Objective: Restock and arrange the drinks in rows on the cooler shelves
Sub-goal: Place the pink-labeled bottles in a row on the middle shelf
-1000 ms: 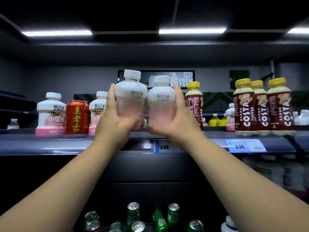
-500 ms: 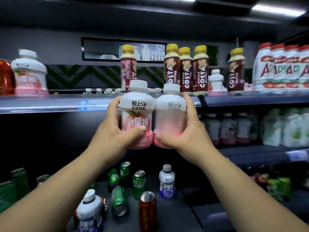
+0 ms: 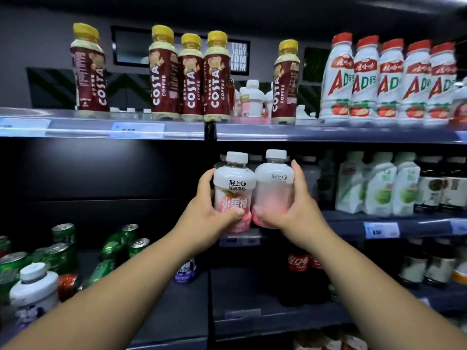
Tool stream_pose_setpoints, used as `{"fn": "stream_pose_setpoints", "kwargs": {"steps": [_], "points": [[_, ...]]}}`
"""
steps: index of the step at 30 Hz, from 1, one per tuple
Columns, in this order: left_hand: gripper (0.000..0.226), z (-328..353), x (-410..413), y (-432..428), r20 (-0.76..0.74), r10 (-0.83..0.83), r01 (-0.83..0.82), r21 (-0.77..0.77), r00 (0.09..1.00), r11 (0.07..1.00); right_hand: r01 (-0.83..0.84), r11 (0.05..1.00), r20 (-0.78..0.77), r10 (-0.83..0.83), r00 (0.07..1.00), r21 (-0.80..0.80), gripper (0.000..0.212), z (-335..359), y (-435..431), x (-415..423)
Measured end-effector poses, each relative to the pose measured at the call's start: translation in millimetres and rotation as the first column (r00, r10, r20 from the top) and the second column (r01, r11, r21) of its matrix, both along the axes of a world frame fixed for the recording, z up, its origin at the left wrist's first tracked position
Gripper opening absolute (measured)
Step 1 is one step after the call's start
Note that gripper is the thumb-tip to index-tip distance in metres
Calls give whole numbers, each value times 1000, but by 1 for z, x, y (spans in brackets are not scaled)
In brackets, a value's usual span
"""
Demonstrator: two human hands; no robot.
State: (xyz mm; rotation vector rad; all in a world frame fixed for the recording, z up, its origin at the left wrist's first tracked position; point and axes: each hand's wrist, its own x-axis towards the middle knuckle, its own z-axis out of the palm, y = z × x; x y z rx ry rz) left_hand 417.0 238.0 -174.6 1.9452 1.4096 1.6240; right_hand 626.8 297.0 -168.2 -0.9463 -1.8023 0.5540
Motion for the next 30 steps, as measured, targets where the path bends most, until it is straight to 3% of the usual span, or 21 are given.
{"fn": "stream_pose_setpoints", "kwargs": {"steps": [8,12,15,18,24,30], "points": [[92,3,6,55,38,94,-91,-82,995,992,-4,997,9,4,1000,-81,132,-7,55,-2],[83,-4,0,74,81,121,-112,-112,989,987,82,992,115,-70,991,-97,129,-7,69,-12],[81,-13,-2,78,81,131,-119,-135,988,984,156,987,248,-145,958,-25,125,-12,75,-15],[91,-13,-8,81,36,195,-189,-135,980,973,181,983,296,-179,938,23,118,-12,77,-17],[73,-2,-6,80,-148,337,-356,-124,930,926,173,985,320,-168,932,13,81,-9,80,-10],[69,4,15,86,-226,334,-372,-155,915,915,155,987,264,-141,954,-33,71,-7,89,17]]}}
